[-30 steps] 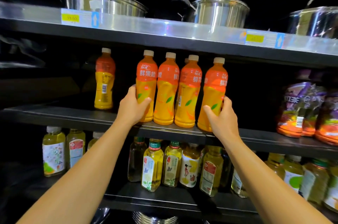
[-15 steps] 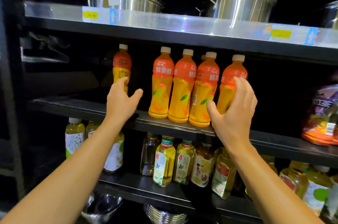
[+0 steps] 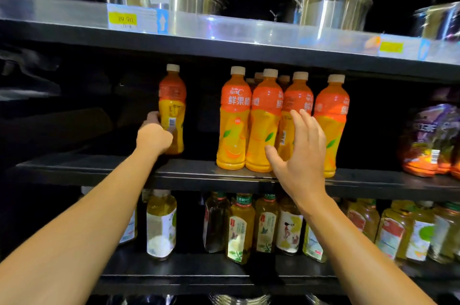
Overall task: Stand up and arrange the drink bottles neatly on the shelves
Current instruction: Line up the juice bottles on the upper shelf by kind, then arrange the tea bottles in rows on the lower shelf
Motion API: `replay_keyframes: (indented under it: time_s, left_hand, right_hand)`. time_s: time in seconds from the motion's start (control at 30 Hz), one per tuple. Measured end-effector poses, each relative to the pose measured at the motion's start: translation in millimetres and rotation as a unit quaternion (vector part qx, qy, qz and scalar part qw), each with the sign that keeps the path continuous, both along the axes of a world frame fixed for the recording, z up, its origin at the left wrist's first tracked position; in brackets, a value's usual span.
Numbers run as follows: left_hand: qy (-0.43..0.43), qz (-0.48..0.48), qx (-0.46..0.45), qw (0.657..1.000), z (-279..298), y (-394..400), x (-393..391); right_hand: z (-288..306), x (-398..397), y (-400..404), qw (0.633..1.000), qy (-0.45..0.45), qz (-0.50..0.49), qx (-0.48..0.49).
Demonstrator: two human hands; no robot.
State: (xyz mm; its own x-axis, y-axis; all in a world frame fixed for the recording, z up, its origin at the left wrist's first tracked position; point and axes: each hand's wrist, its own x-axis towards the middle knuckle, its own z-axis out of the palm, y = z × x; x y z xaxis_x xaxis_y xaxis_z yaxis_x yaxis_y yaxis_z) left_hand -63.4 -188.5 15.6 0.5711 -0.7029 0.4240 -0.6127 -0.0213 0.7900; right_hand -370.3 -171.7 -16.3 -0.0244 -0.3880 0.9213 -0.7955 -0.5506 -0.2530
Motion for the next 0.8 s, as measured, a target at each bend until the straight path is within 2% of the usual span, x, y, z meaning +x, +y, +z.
replay_keyframes:
  time_s: [0.23,0.3,0.4,0.43,0.5,0.6,0.7,0.8]
  left_hand:
    - [-0.003,-0.147,0.002,0.989,3,-17,-47]
    - [0.037,-0.213,-0.017,0.976,0,-20,-61]
    - [0.152,-0.306,0.005,0.940,0,-14,-69]
    - [0.167,-0.318,0.014,0.933,0,-10,-68]
    - [0.130,-0.309,0.015,0.942,-1,0,-62]
    - [0.006,-0.248,-0.034,0.968,-7,30,-55]
    - [-0.066,-0.199,-0.098,0.973,-20,71,-59]
    - [-0.133,-0.142,-0.123,0.973,-44,107,-65]
  right_hand:
    - [-1,8,6,0.999,0.004,-0.031,0.031]
    - [-1,9,7,0.998,0.009,-0.033,0.043]
    - [-4,12,11,0.997,0.021,-0.021,0.068]
    - [-5,13,12,0.997,0.025,-0.018,0.074]
    - [-8,16,16,0.996,0.027,-0.011,0.082]
    - [-14,23,25,0.995,0.029,0.015,0.097]
    - [-25,34,38,0.993,0.033,0.051,0.101]
    - [-38,47,53,0.991,0.045,0.077,0.099]
